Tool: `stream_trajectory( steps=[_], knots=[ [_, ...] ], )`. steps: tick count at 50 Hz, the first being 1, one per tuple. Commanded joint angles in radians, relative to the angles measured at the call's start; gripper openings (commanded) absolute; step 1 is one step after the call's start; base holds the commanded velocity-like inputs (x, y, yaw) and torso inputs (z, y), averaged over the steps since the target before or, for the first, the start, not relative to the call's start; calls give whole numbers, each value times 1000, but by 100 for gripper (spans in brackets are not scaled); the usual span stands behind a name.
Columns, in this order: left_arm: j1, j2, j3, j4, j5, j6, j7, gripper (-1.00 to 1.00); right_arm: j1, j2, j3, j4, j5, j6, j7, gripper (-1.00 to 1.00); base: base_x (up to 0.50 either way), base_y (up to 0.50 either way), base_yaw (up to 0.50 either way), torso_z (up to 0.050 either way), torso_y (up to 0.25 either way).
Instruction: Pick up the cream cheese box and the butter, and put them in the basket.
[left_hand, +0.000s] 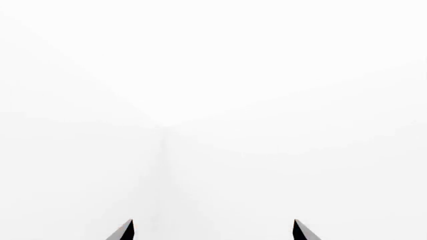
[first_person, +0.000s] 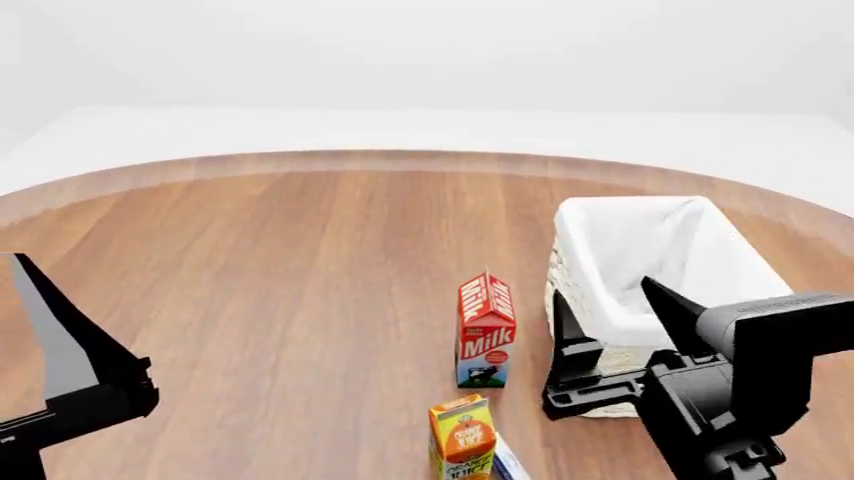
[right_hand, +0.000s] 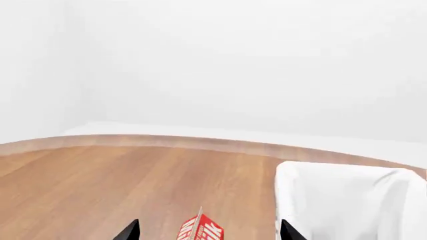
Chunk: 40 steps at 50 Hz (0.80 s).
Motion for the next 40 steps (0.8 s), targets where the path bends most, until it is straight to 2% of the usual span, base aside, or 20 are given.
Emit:
stream_trajectory(
  steps=[1, 9, 40],
  knots=[
    [2, 15, -22, -2, 3, 0, 15, 100, 83, 3, 77, 60, 255, 208, 61, 100, 0, 0, 0, 0, 0],
    [1, 11, -17, -9, 3, 2, 11, 100, 76, -8, 64, 119, 291, 228, 80, 100, 0, 0, 0, 0, 0],
    [0, -3, -1, -17, 6, -2, -3, 100, 29, -50, -48, 299, 148, 160, 23, 100, 0, 0, 0, 0, 0]
  ],
)
